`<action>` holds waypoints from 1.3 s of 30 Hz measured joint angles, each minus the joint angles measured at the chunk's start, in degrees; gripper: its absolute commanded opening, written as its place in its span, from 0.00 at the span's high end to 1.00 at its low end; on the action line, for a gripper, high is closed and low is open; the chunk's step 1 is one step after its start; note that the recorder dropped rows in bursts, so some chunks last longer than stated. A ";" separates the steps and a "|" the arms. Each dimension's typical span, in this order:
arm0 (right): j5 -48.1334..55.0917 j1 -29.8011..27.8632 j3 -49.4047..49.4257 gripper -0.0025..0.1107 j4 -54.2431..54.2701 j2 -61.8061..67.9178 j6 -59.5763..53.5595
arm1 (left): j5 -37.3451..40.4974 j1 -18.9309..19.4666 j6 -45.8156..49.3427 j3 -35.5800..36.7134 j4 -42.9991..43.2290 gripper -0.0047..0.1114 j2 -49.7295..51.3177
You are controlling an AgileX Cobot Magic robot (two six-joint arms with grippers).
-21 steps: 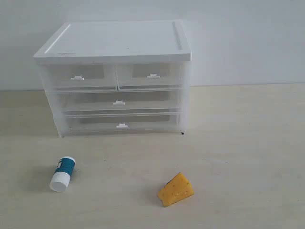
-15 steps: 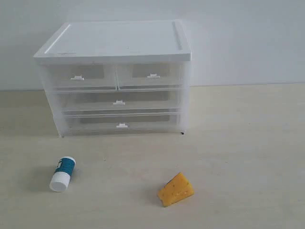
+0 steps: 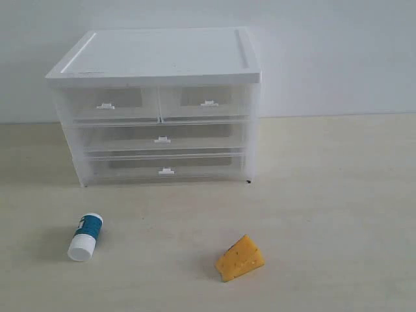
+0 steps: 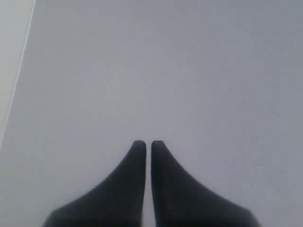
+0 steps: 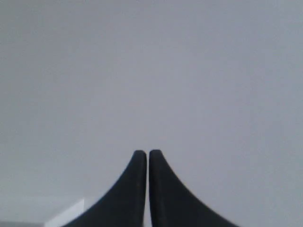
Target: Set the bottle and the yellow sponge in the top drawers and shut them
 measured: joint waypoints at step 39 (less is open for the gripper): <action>32.68 12.03 -44.60 0.98 -6.15 53.97 19.69 | -3.83 0.00 -75.30 -44.34 77.43 0.93 70.41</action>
